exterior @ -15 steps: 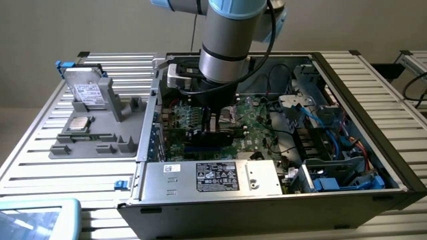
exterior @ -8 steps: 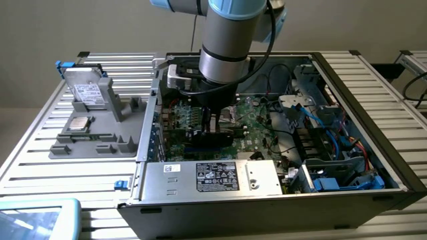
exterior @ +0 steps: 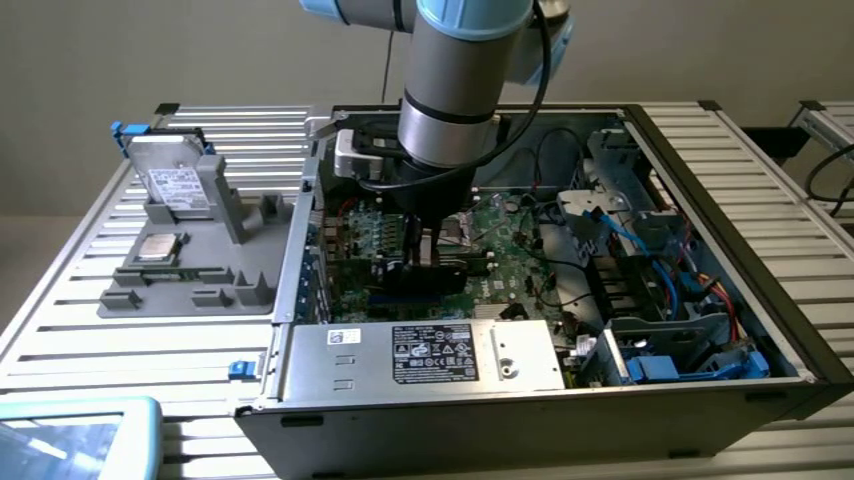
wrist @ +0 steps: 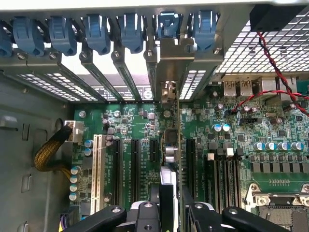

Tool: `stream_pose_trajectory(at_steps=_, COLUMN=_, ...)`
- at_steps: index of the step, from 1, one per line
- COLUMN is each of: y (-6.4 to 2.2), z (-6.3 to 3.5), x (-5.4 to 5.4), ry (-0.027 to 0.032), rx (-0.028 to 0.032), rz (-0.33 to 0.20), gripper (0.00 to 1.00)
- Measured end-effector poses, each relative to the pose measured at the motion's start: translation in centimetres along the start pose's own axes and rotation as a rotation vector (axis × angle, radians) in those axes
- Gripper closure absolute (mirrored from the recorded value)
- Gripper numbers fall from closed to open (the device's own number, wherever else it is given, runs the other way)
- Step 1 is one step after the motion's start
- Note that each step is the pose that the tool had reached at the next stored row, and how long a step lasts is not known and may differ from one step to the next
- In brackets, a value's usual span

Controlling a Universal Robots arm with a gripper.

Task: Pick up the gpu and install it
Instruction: 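Insert the gpu into the slot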

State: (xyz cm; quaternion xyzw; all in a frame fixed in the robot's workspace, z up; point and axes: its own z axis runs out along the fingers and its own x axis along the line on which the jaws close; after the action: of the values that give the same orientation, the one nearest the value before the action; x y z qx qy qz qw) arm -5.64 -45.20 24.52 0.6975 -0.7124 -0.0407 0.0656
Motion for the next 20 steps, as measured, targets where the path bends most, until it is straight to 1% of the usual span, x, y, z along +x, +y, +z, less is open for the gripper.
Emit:
stream_pose_trajectory(at_steps=7, y=0.00, z=0.00, x=0.00, ry=0.0002, rx=-0.0001, rz=0.000, gripper=0.73)
stream_pose_trajectory(at_steps=12, y=-0.01, z=0.06, x=0.00, ry=-0.0007, rx=-0.0036, rz=0.002, gripper=0.73)
stream_pose_trajectory(at_steps=13, y=-0.01, z=0.07, x=0.00, ry=-0.0012, rx=-0.0061, rz=0.003, gripper=0.73)
stream_pose_trajectory(at_steps=15, y=-0.02, z=0.09, x=0.00, ry=-0.0033, rx=-0.0147, rz=0.005, gripper=0.73)
stream_pose_trajectory(at_steps=18, y=-0.02, z=0.14, x=0.02, ry=-0.0068, rx=-0.0319, rz=0.008, gripper=0.73)
stream_pose_trajectory(at_steps=20, y=-0.02, z=0.13, x=0.04, ry=-0.0069, rx=-0.0353, rz=0.008, gripper=0.73)
